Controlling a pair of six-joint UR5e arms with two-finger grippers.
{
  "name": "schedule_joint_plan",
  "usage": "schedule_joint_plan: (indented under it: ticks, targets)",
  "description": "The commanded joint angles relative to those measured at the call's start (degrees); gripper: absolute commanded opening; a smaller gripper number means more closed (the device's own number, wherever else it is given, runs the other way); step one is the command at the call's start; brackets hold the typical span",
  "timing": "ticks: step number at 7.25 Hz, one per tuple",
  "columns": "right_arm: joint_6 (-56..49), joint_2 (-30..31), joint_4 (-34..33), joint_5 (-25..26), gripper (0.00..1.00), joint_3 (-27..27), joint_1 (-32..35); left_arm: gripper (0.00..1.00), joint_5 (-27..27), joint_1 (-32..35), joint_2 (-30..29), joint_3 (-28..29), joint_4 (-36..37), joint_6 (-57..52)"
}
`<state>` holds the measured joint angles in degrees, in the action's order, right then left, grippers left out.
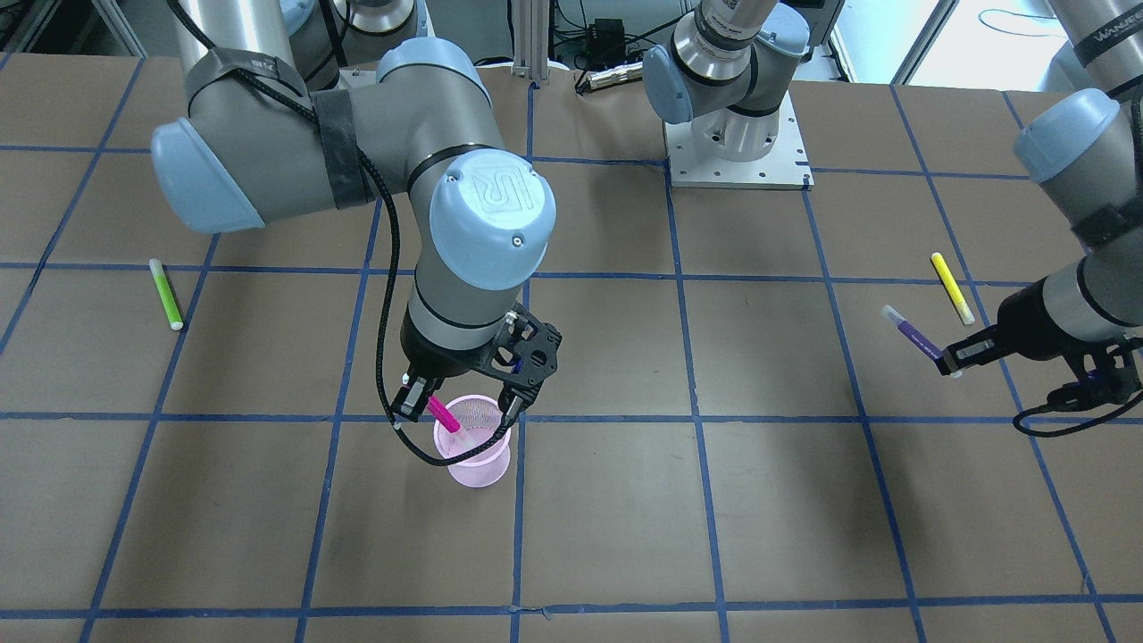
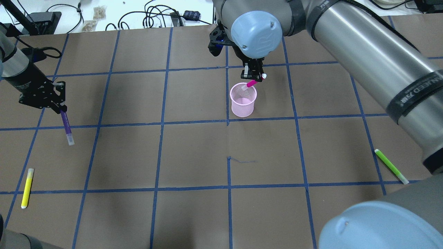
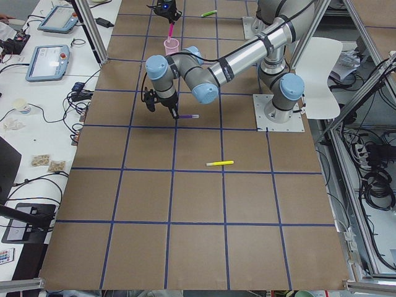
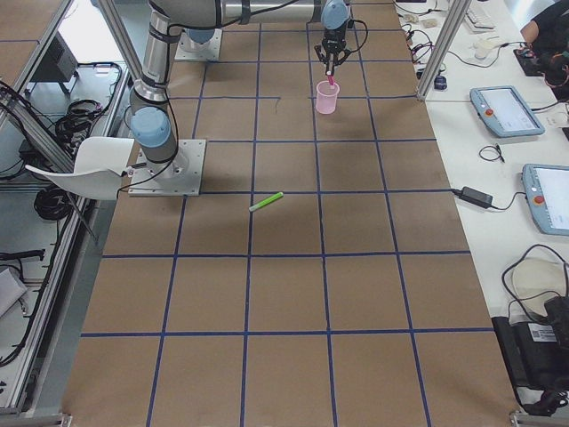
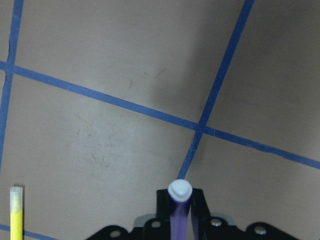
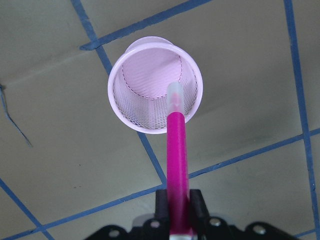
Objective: Insert purple and pink pens into pink cup
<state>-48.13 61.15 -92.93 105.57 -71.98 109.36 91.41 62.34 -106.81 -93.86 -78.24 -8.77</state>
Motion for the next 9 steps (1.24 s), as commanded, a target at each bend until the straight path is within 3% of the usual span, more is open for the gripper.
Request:
schedule_joint_plan:
  ticks: [1, 2, 3, 4, 6, 8, 9]
  targets:
    - [0.6, -3.0, -0.1, 0.4, 0.19, -0.1, 0.6, 0.03, 0.0, 0.0, 0.0, 0.0, -0.1, -0.3]
    - [0.4, -3.8, -0.3, 0.4, 0.42, 0.0, 0.6, 0.14, 0.0, 0.0, 0.0, 0.0, -0.1, -0.3]
    - [-0.3, -3.9, -0.1, 0.5, 0.99, 0.3, 0.6, 0.12, -0.1, 0.1, 0.4, 0.0, -0.1, -0.1]
    - [-0.4, -3.0, -0.1, 0.6, 1.0, 0.7, 0.3, 0.03, -0.6, 1.3, 1.5, 0.1, -0.1, 0.1]
    - [-0.3, 3.1, -0.1, -0.4, 1.0, 3.2, -4.5, 0.0, 0.3, 8.6, 4.9, 0.2, -0.2, 5.7]
    - [-2.4, 10.0, 1.0, -8.5, 1.0, 2.4, -16.4, 0.0, -2.0, 15.7, 8.8, 0.2, 1.5, 12.5]
    - [-1.7, 12.6, 1.2, -10.8, 1.0, 2.1, -21.4, 0.0, -2.1, 21.8, 9.9, 0.2, 6.3, 18.5]
